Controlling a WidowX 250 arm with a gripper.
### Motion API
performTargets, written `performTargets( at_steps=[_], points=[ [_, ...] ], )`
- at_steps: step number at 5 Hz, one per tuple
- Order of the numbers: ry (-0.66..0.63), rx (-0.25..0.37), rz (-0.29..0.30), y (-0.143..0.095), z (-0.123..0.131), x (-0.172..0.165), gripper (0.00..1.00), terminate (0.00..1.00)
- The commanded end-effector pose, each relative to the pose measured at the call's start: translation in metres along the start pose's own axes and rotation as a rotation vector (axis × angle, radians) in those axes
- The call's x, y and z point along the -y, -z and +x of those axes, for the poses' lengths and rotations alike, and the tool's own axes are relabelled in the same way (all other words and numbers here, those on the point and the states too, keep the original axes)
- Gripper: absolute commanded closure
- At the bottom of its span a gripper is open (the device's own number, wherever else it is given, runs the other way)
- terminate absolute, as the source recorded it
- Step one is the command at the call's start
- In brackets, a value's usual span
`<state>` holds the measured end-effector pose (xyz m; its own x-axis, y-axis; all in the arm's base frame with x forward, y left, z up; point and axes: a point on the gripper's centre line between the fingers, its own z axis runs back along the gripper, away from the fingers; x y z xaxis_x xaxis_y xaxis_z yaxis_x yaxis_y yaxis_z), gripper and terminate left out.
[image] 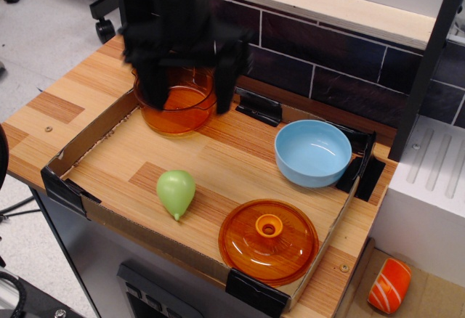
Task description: Put pear in bowl
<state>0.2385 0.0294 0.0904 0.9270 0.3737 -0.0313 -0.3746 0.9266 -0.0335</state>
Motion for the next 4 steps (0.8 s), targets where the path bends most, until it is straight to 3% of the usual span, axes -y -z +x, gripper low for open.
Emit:
performTargets(
  at_steps=[1, 4],
  points=[
    [0.057, 0.062, 0.015, 0.030, -0.002, -0.014, 0.00, 0.00],
    [0.046, 0.023, 0.031, 0.071, -0.009, -0.019, 0.00, 0.00]
  ],
)
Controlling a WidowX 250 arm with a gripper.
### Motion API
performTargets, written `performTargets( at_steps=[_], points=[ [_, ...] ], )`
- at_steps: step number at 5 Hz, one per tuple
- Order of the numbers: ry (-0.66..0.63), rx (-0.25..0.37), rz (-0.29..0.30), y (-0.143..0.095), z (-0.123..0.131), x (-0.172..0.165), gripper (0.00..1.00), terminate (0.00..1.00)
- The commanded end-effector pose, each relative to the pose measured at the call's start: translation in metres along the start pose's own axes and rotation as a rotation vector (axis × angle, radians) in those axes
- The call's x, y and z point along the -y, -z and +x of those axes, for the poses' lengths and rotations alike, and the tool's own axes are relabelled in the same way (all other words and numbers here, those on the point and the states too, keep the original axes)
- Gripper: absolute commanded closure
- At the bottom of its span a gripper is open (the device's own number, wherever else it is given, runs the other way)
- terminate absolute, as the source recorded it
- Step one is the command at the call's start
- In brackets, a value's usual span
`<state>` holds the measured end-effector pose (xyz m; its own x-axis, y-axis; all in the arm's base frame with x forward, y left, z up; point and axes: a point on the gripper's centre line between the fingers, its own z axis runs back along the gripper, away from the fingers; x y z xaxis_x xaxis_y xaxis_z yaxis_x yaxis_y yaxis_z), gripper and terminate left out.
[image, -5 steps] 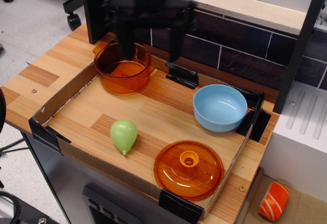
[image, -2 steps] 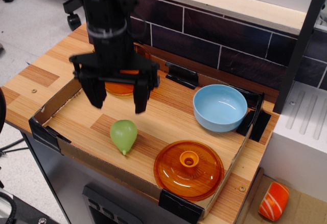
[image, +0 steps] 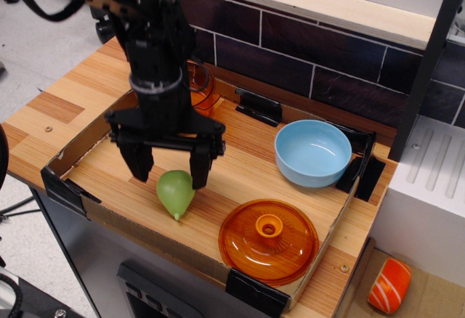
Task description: Put pear in bowl
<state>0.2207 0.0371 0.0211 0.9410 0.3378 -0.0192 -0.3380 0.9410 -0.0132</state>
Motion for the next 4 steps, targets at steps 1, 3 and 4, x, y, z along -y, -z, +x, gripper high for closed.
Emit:
performTargets(
  at_steps=[1, 3, 4],
  points=[
    [-0.014, -0.003, 0.012, 0.010, 0.002, -0.004, 1.00, 0.00],
    [-0.073, 0.020, -0.014, -0.018, 0.013, -0.007, 1.00, 0.00],
    [-0.148, 0.031, -0.008, -0.042, 0.023, 0.007, 1.00, 0.00]
  ],
)
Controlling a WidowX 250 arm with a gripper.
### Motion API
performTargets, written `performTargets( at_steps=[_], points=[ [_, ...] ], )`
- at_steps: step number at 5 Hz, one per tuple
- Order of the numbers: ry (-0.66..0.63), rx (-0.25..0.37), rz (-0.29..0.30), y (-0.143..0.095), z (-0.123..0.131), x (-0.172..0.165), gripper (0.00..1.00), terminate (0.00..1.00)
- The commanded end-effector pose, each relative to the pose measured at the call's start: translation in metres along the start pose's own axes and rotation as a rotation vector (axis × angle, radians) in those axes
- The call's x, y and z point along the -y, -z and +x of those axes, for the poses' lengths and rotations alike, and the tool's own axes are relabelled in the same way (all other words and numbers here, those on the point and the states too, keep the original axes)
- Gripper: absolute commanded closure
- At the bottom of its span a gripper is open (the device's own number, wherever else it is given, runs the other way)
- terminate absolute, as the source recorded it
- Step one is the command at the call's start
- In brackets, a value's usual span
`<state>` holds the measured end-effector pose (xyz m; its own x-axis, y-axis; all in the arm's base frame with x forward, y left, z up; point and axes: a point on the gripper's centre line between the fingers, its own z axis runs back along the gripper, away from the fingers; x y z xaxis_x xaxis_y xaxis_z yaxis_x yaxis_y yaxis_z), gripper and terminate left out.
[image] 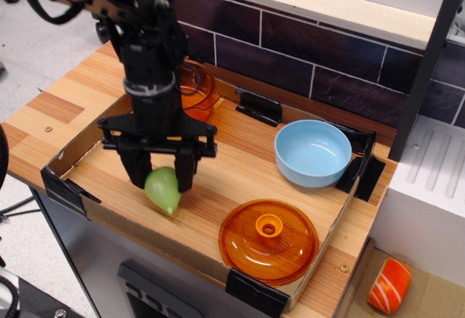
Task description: Put pear in bowl
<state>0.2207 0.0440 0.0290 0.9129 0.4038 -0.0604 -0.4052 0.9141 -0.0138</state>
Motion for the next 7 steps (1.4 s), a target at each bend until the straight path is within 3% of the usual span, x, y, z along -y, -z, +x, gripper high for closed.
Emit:
performTargets(
  at_steps=[1, 2, 5, 7],
  points=[
    [-0.109, 0.075, -0.046, -0.054, 0.022, 0.032, 1.00, 0.00],
    [-0.151, 0.094, -0.059, -0.063, 0.024, 0.054, 1.00, 0.00],
    [-0.194, 0.210, -0.087, -0.046, 0.029, 0.111, 1.00, 0.00],
    [-0.238, 0.216, -0.103, -0.043, 0.052, 0.136, 1.00, 0.00]
  ],
)
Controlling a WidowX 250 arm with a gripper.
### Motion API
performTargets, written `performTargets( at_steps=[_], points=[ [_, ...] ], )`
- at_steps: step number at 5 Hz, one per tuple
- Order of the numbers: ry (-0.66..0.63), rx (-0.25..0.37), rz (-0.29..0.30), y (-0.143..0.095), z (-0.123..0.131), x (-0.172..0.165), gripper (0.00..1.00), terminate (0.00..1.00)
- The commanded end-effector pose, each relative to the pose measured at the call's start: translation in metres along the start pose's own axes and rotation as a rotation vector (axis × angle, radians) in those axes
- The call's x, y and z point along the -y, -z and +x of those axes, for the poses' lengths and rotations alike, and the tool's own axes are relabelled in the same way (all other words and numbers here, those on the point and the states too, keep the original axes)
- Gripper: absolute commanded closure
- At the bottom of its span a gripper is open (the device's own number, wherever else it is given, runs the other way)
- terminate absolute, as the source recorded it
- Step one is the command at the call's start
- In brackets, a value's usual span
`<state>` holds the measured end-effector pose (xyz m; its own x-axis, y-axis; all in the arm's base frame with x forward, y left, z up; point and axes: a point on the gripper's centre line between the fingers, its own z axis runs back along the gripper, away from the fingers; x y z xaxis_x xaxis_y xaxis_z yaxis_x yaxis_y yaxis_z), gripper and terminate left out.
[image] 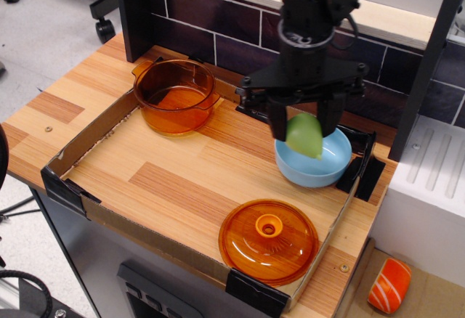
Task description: Put pear in bowl
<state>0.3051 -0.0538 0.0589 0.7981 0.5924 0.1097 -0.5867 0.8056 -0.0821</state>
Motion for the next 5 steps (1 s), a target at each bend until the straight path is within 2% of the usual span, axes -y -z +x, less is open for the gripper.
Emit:
performTargets(
  at_steps=[1, 2, 3, 4, 5],
  points=[
    [0.002, 0.029, -0.025, -0.007, 0.014, 0.018, 0.00, 0.00],
    [0.012, 0.025, -0.037, -0.005, 0.007, 0.011, 0.00, 0.00],
    [0.047, 0.026, -0.002, -0.015, 0.011, 0.007, 0.00, 0.00],
    [-0.001, 0.029, -0.010, -0.047, 0.019, -0.007, 0.00, 0.00],
    [-0.041, 0.014, 0.003, -0.066, 0.028, -0.035, 0.00, 0.00]
  ],
)
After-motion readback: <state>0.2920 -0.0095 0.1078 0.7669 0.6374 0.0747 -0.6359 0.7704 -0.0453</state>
